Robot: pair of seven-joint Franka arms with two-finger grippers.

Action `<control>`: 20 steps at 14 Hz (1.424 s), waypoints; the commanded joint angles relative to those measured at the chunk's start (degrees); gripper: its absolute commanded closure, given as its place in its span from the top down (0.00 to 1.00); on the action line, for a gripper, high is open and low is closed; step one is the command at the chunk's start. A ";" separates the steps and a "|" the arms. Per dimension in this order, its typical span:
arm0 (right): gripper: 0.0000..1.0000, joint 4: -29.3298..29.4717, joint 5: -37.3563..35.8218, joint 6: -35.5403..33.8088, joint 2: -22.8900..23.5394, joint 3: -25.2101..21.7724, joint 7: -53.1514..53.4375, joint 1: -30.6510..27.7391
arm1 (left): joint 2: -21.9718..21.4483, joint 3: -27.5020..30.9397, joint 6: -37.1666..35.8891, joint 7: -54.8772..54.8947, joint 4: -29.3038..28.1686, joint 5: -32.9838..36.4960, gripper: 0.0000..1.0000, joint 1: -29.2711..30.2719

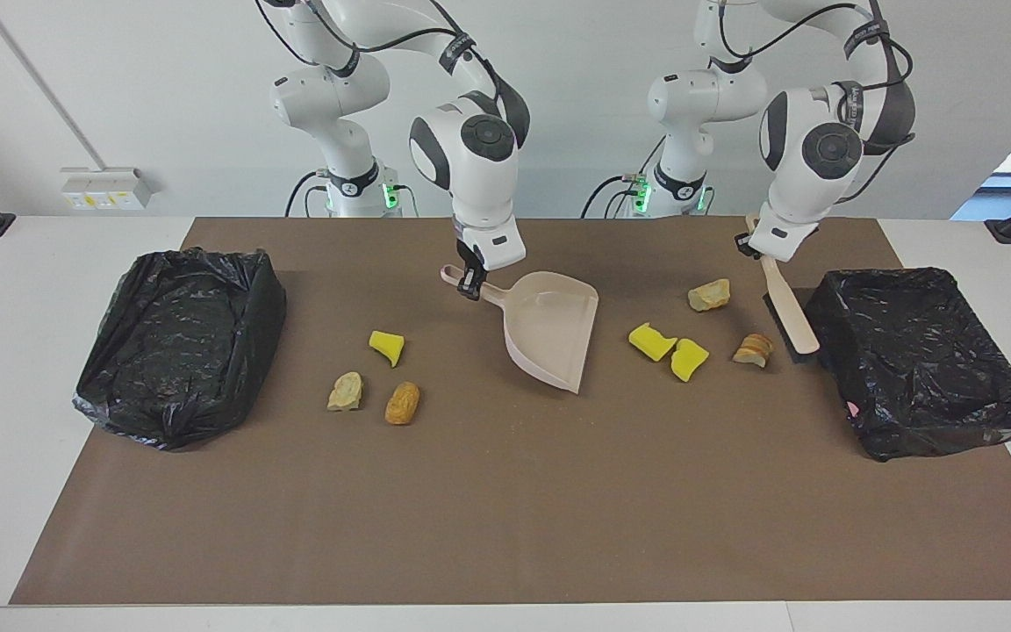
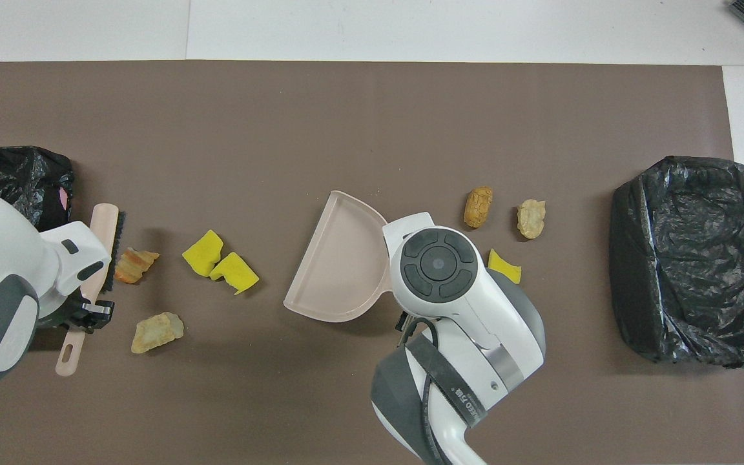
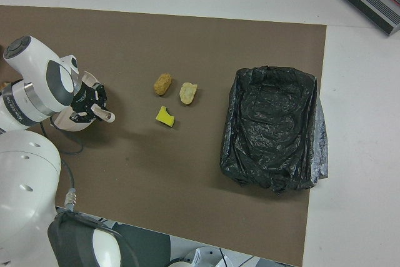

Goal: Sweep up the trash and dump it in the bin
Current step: 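Sweep the pieces into the dustpan held by the right gripper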

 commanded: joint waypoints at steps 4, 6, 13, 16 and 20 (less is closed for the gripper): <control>0.00 -1.78 -1.89 2.96 1.94 0.20 -2.52 2.57 | 3.79 -0.46 10.27 -2.18 -4.64 -0.54 0.00 0.08; 0.00 -1.87 -1.89 2.53 1.85 0.20 1.69 2.75 | 4.50 -0.63 10.01 3.70 -4.11 -2.19 0.00 -1.93; 0.00 -5.12 -1.54 1.74 1.06 0.20 10.14 2.66 | 4.24 -0.63 9.22 17.00 -4.20 -13.10 0.00 -15.54; 0.00 -5.03 -1.63 0.68 0.88 0.20 10.14 2.66 | 3.97 -0.63 9.66 16.03 -4.11 -17.75 0.00 -22.67; 0.00 -5.03 -1.54 0.68 0.79 0.20 10.14 2.66 | 3.54 -0.72 7.30 10.16 -0.78 -20.40 0.00 -28.75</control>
